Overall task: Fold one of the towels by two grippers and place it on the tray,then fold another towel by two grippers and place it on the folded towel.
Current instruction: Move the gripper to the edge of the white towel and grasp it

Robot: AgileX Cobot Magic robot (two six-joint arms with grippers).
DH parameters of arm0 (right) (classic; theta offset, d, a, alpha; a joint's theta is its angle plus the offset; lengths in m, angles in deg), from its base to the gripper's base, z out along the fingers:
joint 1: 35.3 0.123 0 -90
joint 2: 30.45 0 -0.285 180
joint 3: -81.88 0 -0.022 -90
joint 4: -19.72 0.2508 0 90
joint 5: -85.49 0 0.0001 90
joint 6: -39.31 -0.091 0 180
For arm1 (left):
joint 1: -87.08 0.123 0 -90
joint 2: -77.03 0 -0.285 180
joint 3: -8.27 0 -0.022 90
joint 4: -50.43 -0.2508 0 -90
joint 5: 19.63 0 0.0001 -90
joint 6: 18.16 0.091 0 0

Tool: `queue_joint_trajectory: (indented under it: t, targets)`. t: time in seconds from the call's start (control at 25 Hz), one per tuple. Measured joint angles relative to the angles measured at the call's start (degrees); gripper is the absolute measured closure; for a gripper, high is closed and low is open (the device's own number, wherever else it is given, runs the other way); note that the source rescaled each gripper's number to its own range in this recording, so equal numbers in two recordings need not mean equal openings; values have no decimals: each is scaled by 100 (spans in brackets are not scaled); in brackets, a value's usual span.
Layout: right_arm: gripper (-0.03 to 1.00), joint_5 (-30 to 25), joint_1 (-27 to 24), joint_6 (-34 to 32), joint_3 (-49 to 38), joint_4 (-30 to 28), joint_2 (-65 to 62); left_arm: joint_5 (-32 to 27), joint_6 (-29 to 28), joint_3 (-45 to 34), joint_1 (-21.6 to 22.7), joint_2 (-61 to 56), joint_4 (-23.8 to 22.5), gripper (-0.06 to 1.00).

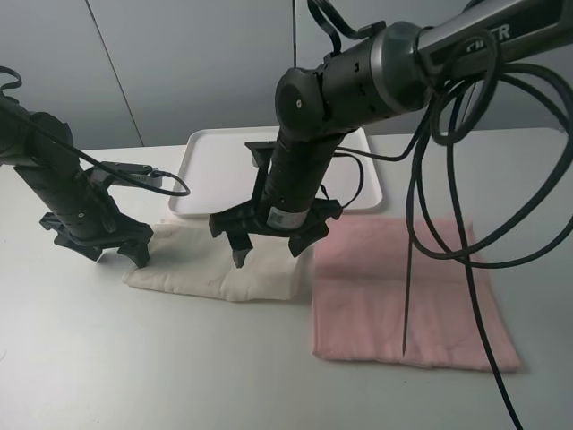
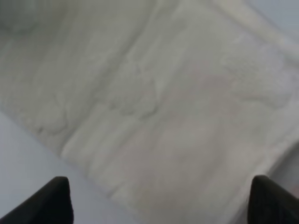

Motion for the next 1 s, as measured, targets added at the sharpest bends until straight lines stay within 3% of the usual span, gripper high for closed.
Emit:
queue_joint_trajectory:
  t: [0.12, 0.36, 1.0]
  targets:
    - [14, 23, -227, 184, 8, 238, 48, -10, 0, 0, 0, 0, 0, -5]
    - [1, 120, -269, 322, 8, 338, 228, -10, 0, 0, 0, 0, 0, -5]
    - [0, 284, -368, 222, 13, 471, 618, -12, -11, 0, 0, 0, 0, -5]
